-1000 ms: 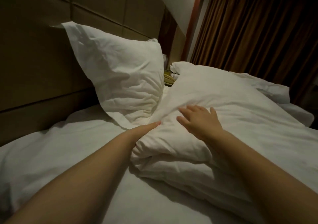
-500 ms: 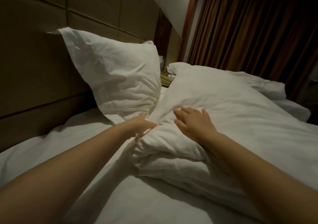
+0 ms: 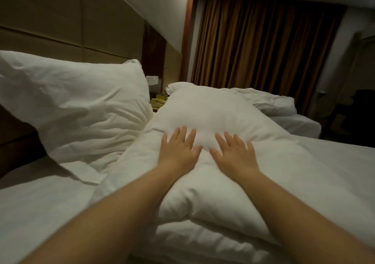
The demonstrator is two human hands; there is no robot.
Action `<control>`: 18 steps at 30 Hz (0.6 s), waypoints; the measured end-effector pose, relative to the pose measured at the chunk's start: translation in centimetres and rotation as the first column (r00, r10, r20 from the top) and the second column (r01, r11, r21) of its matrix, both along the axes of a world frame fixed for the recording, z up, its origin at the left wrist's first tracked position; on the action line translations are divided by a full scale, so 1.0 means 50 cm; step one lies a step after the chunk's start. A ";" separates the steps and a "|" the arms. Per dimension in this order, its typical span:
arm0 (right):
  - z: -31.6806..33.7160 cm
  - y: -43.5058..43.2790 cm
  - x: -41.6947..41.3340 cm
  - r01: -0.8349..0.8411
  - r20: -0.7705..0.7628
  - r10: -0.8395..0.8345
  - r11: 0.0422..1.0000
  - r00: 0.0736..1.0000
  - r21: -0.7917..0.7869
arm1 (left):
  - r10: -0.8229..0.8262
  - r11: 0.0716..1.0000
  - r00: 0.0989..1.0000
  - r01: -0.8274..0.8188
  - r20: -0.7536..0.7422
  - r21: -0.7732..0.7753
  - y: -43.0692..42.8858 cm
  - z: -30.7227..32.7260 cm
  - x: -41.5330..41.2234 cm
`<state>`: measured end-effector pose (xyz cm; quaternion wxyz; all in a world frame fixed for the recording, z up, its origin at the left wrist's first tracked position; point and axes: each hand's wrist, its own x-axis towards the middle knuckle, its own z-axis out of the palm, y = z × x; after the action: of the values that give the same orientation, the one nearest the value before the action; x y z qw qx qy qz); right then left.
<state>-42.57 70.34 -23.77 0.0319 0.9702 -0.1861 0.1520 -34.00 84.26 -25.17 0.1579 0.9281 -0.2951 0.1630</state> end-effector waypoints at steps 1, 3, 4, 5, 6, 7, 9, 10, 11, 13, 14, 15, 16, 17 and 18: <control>-0.025 -0.002 0.001 0.002 -0.008 -0.002 1.000 1.000 -0.009 | 0.023 1.000 1.000 -0.023 -0.016 -0.004 -0.006 -0.031 -0.001; -0.058 -0.004 0.008 -0.009 -0.014 0.009 1.000 1.000 -0.016 | 0.044 0.999 0.999 -0.044 -0.016 0.009 -0.012 -0.062 0.000; -0.067 -0.006 0.011 -0.012 -0.014 0.012 1.000 1.000 -0.010 | 0.045 0.999 0.999 -0.045 -0.010 0.018 -0.011 -0.065 0.002; -0.072 -0.008 0.013 -0.013 -0.012 0.013 1.000 1.000 -0.001 | 0.045 0.999 0.999 -0.045 -0.006 0.023 -0.010 -0.066 0.003; -0.075 -0.011 0.014 -0.012 -0.012 0.012 1.000 1.000 0.010 | 0.048 0.998 0.999 -0.048 -0.002 0.028 -0.009 -0.067 0.003; -0.078 -0.012 0.014 -0.011 -0.014 0.011 1.000 1.000 0.016 | 0.048 0.998 0.999 -0.048 0.003 0.028 -0.008 -0.068 0.000; -0.084 -0.010 0.009 -0.014 -0.020 0.014 1.000 1.000 0.018 | 0.046 0.998 0.999 -0.046 0.006 0.031 -0.007 -0.074 -0.009; -0.085 -0.008 0.007 -0.018 -0.017 0.019 1.000 1.000 0.020 | 0.047 0.999 0.999 -0.047 0.006 0.028 -0.006 -0.076 -0.010; -0.086 -0.008 0.005 -0.024 -0.011 0.025 0.999 1.000 0.021 | 0.050 0.998 0.999 -0.050 0.004 0.023 -0.005 -0.076 -0.010; -0.087 -0.010 0.003 -0.030 -0.005 0.030 0.999 1.000 0.021 | 0.057 0.998 0.998 -0.057 0.005 0.020 -0.004 -0.077 -0.008; -0.089 -0.010 0.003 -0.030 -0.002 0.030 0.999 1.000 0.022 | 0.059 0.998 0.998 -0.060 0.009 0.021 -0.004 -0.079 -0.008; -0.090 -0.010 0.003 -0.031 -0.001 0.031 0.999 1.000 0.024 | 0.060 0.998 0.998 -0.061 0.010 0.021 -0.004 -0.081 -0.009; -0.091 -0.009 0.003 -0.031 -0.001 0.031 0.999 1.000 0.027 | 0.058 0.998 0.998 -0.059 0.010 0.020 -0.005 -0.082 -0.009; -0.091 -0.009 0.004 -0.031 -0.001 0.031 0.999 1.000 0.028 | 0.059 0.998 0.998 -0.060 0.011 0.022 -0.004 -0.082 -0.010; -0.091 -0.009 0.004 -0.032 0.001 0.032 0.999 0.999 0.026 | 0.061 0.998 0.998 -0.061 0.016 0.024 -0.004 -0.082 -0.011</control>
<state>-42.37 69.87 -28.31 0.0168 0.9733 -0.1726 0.1502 -34.54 84.05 -29.27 0.1391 0.9374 -0.2698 0.1709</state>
